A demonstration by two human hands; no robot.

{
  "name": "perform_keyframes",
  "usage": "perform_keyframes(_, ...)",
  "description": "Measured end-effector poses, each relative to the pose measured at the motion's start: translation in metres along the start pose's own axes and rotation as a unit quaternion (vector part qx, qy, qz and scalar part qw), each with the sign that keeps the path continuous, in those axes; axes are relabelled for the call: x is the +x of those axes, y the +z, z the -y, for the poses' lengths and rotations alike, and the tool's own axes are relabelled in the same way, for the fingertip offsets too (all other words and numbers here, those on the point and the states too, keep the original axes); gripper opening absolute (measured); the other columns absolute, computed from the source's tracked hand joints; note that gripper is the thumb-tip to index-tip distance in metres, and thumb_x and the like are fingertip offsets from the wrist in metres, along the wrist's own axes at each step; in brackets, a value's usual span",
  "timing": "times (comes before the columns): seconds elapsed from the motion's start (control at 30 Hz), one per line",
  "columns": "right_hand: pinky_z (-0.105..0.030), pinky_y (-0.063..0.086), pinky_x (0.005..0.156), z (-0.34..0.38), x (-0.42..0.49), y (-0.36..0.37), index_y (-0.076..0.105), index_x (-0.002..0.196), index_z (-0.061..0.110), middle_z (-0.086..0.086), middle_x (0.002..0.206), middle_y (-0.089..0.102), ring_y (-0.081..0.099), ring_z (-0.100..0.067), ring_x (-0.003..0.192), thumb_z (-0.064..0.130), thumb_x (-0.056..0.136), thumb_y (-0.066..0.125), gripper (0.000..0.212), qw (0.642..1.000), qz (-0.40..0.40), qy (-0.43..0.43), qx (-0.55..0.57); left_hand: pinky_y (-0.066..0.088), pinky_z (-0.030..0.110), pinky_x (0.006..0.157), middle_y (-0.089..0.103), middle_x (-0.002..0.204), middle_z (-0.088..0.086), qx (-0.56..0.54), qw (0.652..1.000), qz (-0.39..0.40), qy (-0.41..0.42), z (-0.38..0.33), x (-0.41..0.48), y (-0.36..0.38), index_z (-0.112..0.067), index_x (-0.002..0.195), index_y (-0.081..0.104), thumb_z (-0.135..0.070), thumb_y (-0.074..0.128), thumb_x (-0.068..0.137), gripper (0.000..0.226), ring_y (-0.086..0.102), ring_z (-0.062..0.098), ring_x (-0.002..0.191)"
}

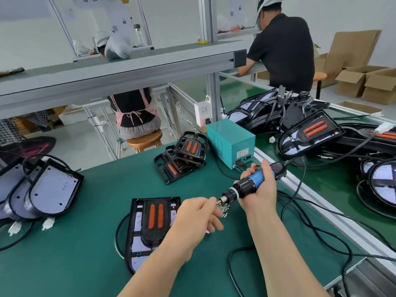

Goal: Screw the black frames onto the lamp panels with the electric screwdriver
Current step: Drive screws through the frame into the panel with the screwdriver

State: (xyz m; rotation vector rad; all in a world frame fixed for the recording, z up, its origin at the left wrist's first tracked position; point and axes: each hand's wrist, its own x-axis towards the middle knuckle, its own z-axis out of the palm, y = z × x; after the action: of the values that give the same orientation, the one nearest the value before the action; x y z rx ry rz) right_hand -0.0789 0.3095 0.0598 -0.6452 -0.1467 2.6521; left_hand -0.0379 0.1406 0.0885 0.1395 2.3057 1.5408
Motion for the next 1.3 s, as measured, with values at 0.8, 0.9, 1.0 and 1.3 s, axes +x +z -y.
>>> perform_keyframes(0.8,-0.021,0.054,0.054,0.014,0.027,-0.015,0.063,0.084,0.014,0.005,0.065,0.065,0.059,-0.009,0.05,0.024,0.089,0.078,0.018,0.997,-0.042,-0.058,0.001,0.039,0.035,0.096,0.072,0.102,-0.011,0.563,0.807,0.05,0.17,0.006,0.076,-0.026,-0.028,0.096,0.068,-0.025,0.07,0.087,0.01,0.054,0.018,0.106)
perform_keyframes(0.9,-0.021,0.054,0.055,0.013,0.027,-0.015,0.063,0.084,0.014,0.005,0.066,0.065,0.059,-0.009,0.051,0.024,0.089,0.078,0.019,0.997,-0.041,-0.06,0.0,0.041,0.035,0.096,0.073,0.098,-0.012,0.548,0.817,0.064,0.168,0.007,0.076,-0.025,-0.027,0.091,0.069,-0.022,0.07,0.085,0.007,0.058,0.017,0.103)
perform_keyframes(1.0,-0.021,0.054,0.054,0.013,0.027,-0.014,0.063,0.083,0.014,0.004,0.066,0.065,0.059,-0.009,0.051,0.023,0.089,0.078,0.018,0.997,-0.041,-0.062,-0.004,0.041,0.035,0.098,0.072,0.099,-0.01,0.552,0.816,0.071,0.159,0.009,0.075,-0.024,-0.026,0.091,0.069,-0.021,0.067,0.087,0.006,0.061,0.017,0.1)
perform_keyframes(1.3,-0.02,0.054,0.057,0.012,0.021,-0.01,0.063,0.087,0.014,0.004,0.076,0.065,0.059,-0.008,0.058,0.023,0.089,0.078,0.017,0.998,-0.039,-0.058,-0.008,0.051,0.026,0.073,0.065,0.076,-0.009,0.313,0.934,0.042,0.168,0.008,0.051,-0.039,-0.024,0.076,0.06,-0.01,0.069,0.084,0.018,0.059,0.008,0.074)
